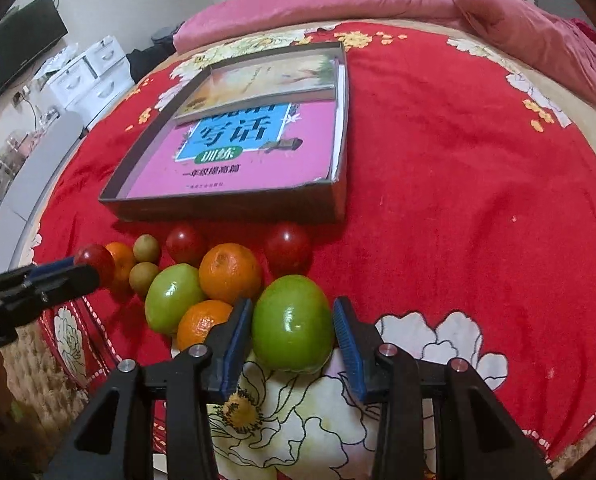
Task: Organize fruits
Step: 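Lift the red tomato with the left gripper while the right gripper carries the lime over the tray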
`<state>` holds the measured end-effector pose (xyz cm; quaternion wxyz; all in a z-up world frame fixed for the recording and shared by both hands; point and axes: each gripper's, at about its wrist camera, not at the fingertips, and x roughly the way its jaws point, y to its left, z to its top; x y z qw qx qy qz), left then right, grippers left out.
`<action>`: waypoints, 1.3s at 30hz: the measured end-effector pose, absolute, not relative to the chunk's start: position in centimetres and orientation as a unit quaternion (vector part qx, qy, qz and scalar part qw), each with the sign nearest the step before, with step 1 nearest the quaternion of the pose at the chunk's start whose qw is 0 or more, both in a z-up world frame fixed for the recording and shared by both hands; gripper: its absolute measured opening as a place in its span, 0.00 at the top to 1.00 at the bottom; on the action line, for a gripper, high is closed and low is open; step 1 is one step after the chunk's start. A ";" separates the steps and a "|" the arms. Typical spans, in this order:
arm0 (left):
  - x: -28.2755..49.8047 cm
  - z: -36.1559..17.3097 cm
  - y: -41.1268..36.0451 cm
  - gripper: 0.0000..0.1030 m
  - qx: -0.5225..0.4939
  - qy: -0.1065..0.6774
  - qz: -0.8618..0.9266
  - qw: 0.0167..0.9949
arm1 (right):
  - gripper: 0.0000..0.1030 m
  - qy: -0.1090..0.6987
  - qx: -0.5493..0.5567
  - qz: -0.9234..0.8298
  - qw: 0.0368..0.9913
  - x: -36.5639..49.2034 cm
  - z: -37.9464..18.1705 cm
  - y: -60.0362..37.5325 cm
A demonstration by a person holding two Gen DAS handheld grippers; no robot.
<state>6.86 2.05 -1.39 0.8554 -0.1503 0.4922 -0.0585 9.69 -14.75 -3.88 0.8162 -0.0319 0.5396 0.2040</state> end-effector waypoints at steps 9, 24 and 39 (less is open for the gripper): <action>8.0 -0.4 3.2 0.69 -0.155 0.478 -0.044 0.864 | 0.59 0.513 -0.021 0.217 0.830 9.4 -2.4 -14.9; 9.7 1.1 4.6 0.69 -0.157 0.460 -0.020 0.874 | 0.59 0.416 -0.004 0.257 0.872 10.0 2.6 -13.8; 12.2 0.3 4.9 0.69 -0.147 0.461 -0.001 0.875 | 0.59 0.409 -0.002 0.250 0.878 13.1 2.3 -13.3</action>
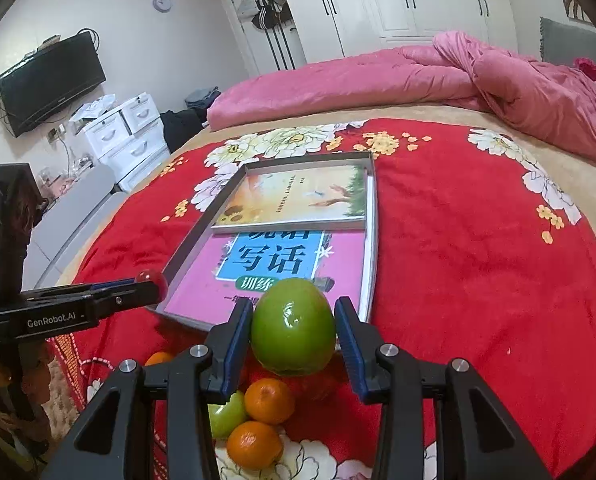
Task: Organize fruits
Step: 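Lift the red tomato with the left gripper while the right gripper carries the lime over the tray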
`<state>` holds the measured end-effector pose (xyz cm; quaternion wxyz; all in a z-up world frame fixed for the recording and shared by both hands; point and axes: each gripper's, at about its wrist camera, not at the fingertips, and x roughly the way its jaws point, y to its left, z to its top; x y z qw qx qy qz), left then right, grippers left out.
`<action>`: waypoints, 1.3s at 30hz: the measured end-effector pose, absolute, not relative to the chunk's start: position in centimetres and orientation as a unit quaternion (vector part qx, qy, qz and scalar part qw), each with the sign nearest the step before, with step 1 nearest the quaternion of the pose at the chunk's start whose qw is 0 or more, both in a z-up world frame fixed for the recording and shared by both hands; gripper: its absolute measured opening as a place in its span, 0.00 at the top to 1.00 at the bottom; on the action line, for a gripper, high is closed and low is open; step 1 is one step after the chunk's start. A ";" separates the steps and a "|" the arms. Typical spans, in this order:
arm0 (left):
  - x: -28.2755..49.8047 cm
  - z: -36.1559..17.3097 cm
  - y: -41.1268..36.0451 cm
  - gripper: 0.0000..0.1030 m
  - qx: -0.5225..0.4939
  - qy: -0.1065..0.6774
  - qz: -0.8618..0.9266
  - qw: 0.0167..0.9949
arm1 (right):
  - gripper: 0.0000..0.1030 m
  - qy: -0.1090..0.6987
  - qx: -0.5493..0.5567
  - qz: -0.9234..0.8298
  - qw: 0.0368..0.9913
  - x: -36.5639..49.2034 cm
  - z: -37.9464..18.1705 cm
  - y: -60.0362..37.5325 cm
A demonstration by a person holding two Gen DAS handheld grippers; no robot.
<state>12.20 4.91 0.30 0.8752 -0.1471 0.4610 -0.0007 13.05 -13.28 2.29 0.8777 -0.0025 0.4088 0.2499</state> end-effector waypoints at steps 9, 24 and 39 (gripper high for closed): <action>13.7 -1.2 4.9 0.69 -0.134 0.474 0.012 0.870 | 0.59 0.407 -0.008 0.249 0.879 14.5 2.0 -12.7; 15.3 -3.6 4.6 0.69 -0.110 0.494 0.029 0.862 | 0.59 0.416 -0.031 0.240 0.876 16.1 0.2 -11.9; 15.2 -3.8 4.2 0.68 -0.090 0.492 0.031 0.865 | 0.59 0.422 -0.055 0.232 0.875 16.5 -0.9 -11.4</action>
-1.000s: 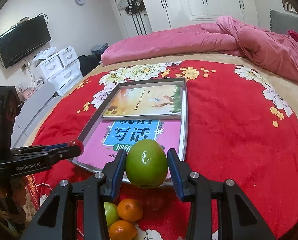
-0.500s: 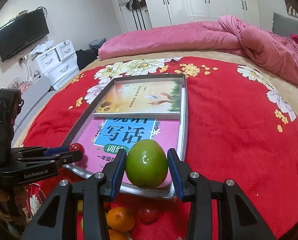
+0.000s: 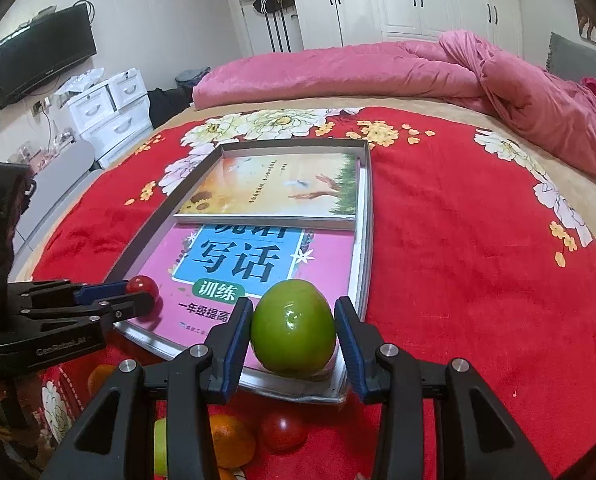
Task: Organize fruits
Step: 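Lift the red tomato with the left gripper while the right gripper carries the lime over the tray, then open the left gripper over the pink book while the right gripper releases the lime into the tray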
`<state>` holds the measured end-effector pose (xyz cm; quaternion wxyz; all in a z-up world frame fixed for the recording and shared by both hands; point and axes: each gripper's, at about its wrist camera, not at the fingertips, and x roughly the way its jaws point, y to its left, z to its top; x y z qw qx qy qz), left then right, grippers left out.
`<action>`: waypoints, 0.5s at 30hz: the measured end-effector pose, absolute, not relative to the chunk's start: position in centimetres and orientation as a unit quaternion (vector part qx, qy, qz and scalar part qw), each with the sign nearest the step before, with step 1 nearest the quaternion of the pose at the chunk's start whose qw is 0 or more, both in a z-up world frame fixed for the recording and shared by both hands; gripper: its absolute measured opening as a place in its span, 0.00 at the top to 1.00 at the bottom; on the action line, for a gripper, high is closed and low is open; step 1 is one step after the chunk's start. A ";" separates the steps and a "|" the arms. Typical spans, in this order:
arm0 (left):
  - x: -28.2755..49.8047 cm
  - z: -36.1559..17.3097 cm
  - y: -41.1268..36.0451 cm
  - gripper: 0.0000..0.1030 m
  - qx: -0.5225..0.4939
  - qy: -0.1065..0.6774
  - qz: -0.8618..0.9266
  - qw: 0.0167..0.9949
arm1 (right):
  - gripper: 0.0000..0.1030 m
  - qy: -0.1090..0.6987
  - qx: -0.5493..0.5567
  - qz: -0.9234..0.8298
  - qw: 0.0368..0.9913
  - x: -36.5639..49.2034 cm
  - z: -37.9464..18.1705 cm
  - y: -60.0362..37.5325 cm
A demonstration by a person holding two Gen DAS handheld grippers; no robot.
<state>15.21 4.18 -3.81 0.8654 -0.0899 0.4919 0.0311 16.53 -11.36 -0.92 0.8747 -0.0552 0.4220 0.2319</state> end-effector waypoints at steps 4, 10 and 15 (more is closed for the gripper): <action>15.2 -4.0 4.2 0.68 -0.092 0.494 0.030 0.864 | 0.59 0.429 -0.060 0.226 0.872 16.9 -1.5 -11.3; 15.1 -4.0 4.3 0.68 -0.096 0.493 0.029 0.864 | 0.59 0.436 -0.071 0.227 0.868 17.0 -2.3 -11.0; 15.1 -4.0 4.7 0.68 -0.104 0.492 0.028 0.864 | 0.59 0.435 -0.077 0.228 0.868 16.7 -2.5 -10.8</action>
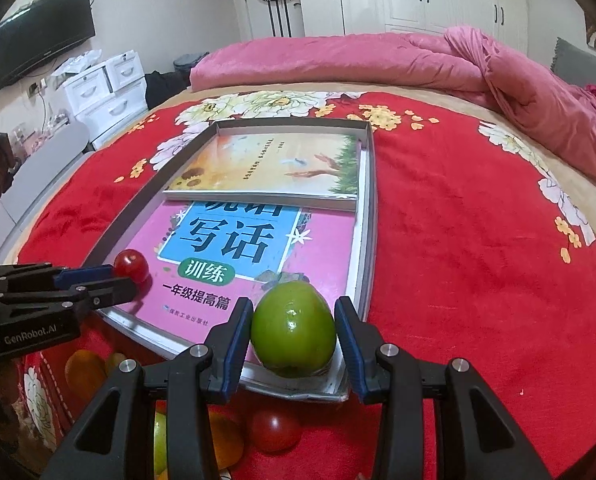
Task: Organize fruits
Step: 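Open the left gripper over the pink book while the right gripper releases the lime into the tray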
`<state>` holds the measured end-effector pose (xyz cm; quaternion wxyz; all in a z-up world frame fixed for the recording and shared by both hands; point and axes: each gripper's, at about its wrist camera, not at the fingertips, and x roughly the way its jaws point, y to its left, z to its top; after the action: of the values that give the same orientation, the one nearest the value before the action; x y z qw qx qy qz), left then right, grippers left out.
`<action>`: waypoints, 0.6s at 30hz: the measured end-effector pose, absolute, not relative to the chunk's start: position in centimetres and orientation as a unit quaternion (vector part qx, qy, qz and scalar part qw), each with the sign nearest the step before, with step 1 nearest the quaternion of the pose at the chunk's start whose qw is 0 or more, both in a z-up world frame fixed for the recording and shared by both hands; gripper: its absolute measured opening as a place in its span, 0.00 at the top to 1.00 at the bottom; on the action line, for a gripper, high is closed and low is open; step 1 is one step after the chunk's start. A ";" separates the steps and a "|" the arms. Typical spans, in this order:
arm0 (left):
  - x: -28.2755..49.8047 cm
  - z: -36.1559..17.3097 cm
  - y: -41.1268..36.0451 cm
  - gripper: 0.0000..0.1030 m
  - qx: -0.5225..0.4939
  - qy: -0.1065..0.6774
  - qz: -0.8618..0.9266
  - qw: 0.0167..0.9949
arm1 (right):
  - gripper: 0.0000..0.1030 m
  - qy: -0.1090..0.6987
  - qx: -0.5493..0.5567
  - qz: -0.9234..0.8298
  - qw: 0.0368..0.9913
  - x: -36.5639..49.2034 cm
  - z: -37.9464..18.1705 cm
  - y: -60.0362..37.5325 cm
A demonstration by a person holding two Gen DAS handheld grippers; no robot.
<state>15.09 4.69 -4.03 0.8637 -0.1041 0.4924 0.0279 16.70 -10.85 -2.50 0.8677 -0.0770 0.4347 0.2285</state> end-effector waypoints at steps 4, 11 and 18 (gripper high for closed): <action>15.1 -4.0 4.8 0.68 -0.108 0.492 0.027 0.864 | 0.58 0.435 -0.071 0.231 0.867 16.6 -2.5 -10.9; 15.1 -4.0 4.9 0.63 -0.115 0.492 0.028 0.862 | 0.58 0.436 -0.057 0.236 0.866 16.7 -2.4 -11.3; 14.7 -3.7 4.9 0.56 -0.122 0.491 0.028 0.862 | 0.49 0.432 -0.049 0.243 0.867 16.4 -2.2 -11.3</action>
<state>14.70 4.89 -3.68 0.8624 -0.1220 0.4906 0.0276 16.40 -11.35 -2.22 0.8673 -0.0492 0.4315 0.2433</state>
